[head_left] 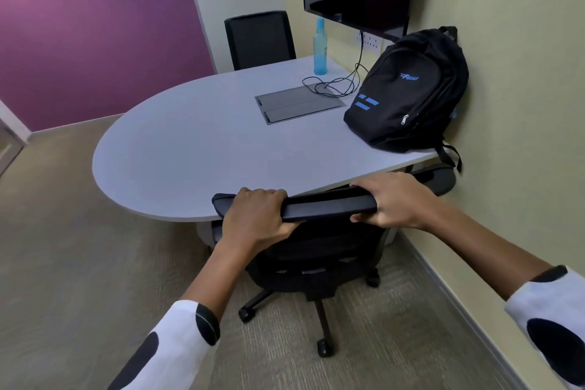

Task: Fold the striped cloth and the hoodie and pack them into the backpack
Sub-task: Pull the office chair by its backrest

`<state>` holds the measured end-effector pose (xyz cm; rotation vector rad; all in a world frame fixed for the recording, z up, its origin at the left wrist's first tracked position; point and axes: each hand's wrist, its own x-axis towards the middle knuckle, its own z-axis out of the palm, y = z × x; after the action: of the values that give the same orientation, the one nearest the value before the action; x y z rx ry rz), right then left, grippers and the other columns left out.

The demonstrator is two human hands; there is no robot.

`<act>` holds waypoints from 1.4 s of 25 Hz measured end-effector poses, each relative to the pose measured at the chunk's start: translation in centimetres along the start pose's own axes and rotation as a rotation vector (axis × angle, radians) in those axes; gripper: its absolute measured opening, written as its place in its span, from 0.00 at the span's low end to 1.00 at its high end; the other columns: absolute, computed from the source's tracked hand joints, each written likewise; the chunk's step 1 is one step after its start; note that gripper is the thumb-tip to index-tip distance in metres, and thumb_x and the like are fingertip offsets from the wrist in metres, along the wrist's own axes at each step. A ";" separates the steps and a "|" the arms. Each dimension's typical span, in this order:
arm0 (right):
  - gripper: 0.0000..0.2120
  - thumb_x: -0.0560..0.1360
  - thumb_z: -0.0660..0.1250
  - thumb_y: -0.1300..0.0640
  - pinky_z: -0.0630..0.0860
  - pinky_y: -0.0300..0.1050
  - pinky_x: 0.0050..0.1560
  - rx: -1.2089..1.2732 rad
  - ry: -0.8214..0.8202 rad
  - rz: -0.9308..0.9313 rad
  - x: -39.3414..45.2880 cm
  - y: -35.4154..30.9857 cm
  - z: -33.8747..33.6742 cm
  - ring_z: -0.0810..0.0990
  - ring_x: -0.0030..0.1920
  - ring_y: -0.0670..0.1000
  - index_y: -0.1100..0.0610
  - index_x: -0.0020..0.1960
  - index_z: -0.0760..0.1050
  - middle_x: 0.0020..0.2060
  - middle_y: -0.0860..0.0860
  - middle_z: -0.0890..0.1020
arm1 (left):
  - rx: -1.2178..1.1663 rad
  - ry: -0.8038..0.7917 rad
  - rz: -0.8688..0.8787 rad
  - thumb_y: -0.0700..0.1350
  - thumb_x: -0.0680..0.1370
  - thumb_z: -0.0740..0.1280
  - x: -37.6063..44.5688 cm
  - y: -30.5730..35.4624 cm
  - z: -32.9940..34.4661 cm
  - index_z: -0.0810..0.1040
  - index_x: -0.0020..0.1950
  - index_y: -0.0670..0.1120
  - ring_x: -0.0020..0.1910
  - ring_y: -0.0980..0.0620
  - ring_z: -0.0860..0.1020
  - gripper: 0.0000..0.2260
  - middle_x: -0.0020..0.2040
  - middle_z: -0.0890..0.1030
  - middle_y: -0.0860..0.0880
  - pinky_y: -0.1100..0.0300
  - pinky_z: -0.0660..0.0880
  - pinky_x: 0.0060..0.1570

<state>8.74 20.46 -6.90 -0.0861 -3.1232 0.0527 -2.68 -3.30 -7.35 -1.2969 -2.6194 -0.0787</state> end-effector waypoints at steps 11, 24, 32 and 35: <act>0.30 0.68 0.62 0.31 0.74 0.48 0.53 -0.017 0.042 -0.032 3.3 7.3 0.1 0.78 0.56 0.52 0.48 0.64 0.71 0.53 0.46 0.80 | -0.032 -0.008 -0.092 0.67 0.72 0.60 6.3 3.0 1.9 0.76 0.52 0.48 0.42 0.47 0.78 0.23 0.43 0.81 0.52 0.54 0.66 0.47; 0.26 0.70 0.65 0.38 0.71 0.49 0.55 -0.004 0.017 -0.094 6.5 14.9 -0.8 0.77 0.57 0.53 0.48 0.64 0.72 0.55 0.46 0.80 | -0.038 -0.002 -0.189 0.66 0.72 0.60 12.5 7.0 2.8 0.76 0.52 0.48 0.42 0.46 0.78 0.23 0.42 0.81 0.50 0.54 0.65 0.46; 0.27 0.71 0.63 0.35 0.73 0.50 0.53 -0.038 0.021 -0.137 8.9 17.4 -0.9 0.78 0.55 0.55 0.50 0.63 0.72 0.53 0.47 0.80 | -0.042 0.027 -0.207 0.70 0.71 0.58 15.7 6.9 4.0 0.76 0.56 0.49 0.45 0.46 0.79 0.28 0.47 0.82 0.50 0.53 0.69 0.50; 0.25 0.71 0.63 0.37 0.73 0.51 0.54 -0.008 0.017 -0.141 9.5 18.8 -1.3 0.78 0.55 0.55 0.50 0.63 0.73 0.54 0.47 0.80 | -0.011 0.038 -0.207 0.72 0.71 0.56 17.0 7.6 4.4 0.76 0.54 0.48 0.45 0.46 0.79 0.30 0.47 0.82 0.50 0.52 0.69 0.50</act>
<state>0.33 39.83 -6.07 0.1328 -3.1027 0.0374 -7.39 15.19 -8.35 -1.0133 -2.7146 -0.1494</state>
